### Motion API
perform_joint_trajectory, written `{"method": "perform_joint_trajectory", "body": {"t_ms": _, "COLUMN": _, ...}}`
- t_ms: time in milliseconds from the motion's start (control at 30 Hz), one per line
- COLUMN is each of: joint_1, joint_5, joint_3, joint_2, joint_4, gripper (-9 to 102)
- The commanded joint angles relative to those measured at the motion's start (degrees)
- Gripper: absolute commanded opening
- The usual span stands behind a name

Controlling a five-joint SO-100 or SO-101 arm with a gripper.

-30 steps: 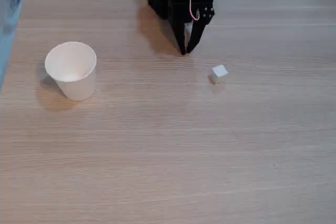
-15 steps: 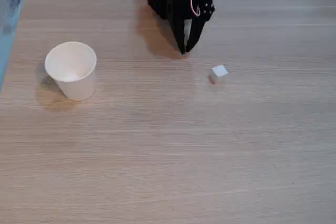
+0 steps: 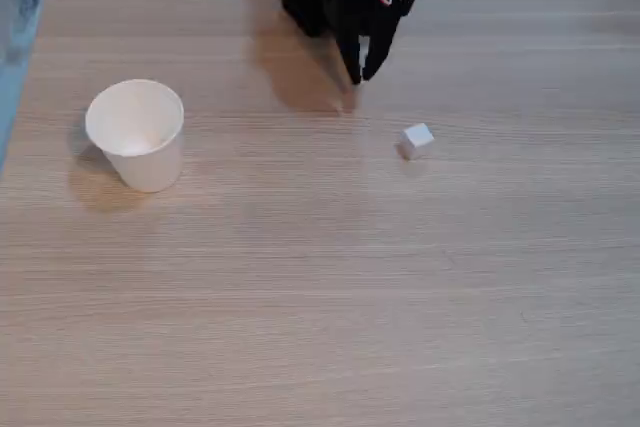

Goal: Grasp a block and put it in the bin.

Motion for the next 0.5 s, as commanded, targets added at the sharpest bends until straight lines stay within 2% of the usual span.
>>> {"method": "perform_joint_trajectory", "body": {"t_ms": 0, "joint_1": -1.4, "joint_5": 1.4, "joint_3": -7.0, "joint_2": -6.2, "joint_4": -0.4, "gripper": 5}}
{"method": "perform_joint_trajectory", "body": {"t_ms": 233, "joint_1": -9.8, "joint_5": 11.4, "joint_3": -19.3, "joint_2": -24.0, "joint_4": 2.0, "gripper": 9}}
{"method": "perform_joint_trajectory", "body": {"t_ms": 467, "joint_1": -13.7, "joint_5": 14.6, "joint_3": -16.0, "joint_2": -25.5, "joint_4": -0.8, "gripper": 19}}
